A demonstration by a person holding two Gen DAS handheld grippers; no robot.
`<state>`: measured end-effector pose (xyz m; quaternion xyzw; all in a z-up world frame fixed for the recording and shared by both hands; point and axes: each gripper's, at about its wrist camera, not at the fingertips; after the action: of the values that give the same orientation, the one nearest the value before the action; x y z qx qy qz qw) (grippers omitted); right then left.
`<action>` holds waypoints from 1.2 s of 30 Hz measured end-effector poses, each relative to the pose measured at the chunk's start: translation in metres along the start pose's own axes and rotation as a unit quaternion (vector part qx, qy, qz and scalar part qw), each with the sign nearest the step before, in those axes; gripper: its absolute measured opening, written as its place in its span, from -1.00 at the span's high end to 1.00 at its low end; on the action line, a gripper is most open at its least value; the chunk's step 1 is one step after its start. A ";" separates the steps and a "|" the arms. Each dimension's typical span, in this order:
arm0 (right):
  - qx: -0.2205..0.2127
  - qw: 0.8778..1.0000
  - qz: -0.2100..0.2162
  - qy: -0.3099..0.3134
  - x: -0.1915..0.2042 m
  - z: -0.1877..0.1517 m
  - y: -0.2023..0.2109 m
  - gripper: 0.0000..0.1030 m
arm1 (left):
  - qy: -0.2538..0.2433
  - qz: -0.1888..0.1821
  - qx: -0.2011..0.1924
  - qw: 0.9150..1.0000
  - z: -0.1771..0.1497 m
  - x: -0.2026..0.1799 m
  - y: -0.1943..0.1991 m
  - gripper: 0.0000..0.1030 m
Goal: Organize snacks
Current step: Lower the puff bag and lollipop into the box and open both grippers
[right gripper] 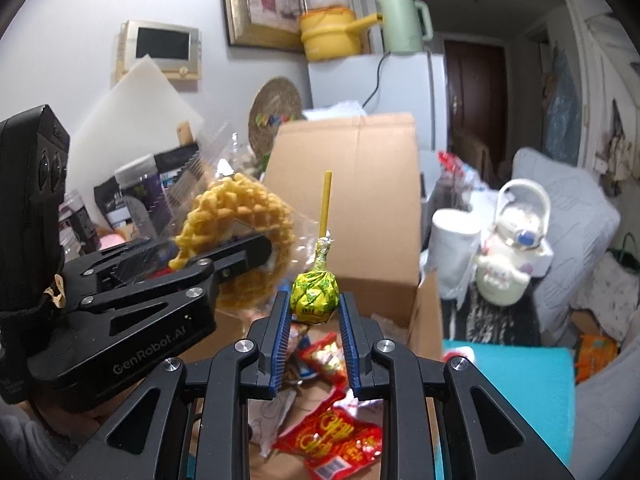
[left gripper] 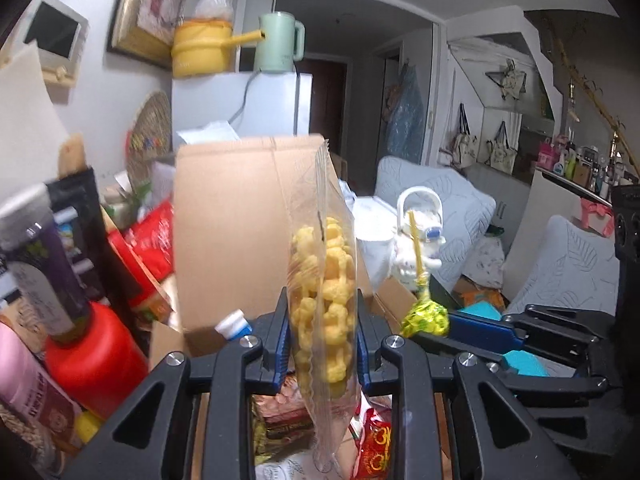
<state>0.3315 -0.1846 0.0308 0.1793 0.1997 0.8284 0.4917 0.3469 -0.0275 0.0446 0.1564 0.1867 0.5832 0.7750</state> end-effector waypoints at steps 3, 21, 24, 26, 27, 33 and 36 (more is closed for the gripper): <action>0.013 1.000 -0.002 -0.006 -0.005 -0.005 -0.007 0.53 | -0.005 0.003 0.016 1.000 -0.004 -0.002 -0.011 0.50; 0.083 0.996 -0.017 -0.038 -0.030 -0.026 -0.041 0.53 | -0.005 0.021 0.132 0.991 -0.029 0.000 -0.063 0.50; 0.093 0.995 -0.026 -0.036 -0.029 -0.028 -0.046 0.53 | 0.004 0.019 0.143 0.989 -0.031 0.003 -0.069 0.49; 0.100 0.994 -0.032 -0.030 -0.027 -0.030 -0.049 0.53 | 0.003 0.016 0.155 0.988 -0.033 0.002 -0.073 0.48; 0.104 0.994 -0.037 -0.027 -0.026 -0.030 -0.051 0.53 | 0.001 0.016 0.162 0.987 -0.034 0.002 -0.076 0.48; 0.112 0.992 -0.055 -0.026 -0.028 -0.032 -0.054 0.39 | -0.005 0.011 0.186 0.982 -0.039 0.000 -0.085 0.43; 0.113 0.991 -0.063 -0.029 -0.031 -0.032 -0.053 0.35 | -0.013 0.022 0.194 0.981 -0.039 -0.001 -0.087 0.28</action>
<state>0.3688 -0.1939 -0.0264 0.2448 0.2889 0.7625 0.5246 0.4015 -0.0508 -0.0299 0.3154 0.2823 0.5503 0.7197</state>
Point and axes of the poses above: each gripper's, at about its wrist camera, not at the fingertips, and y roughly against the way its jaws point, x to its left, z to its top, and after that the axes turned 2 degrees about y, right-handed
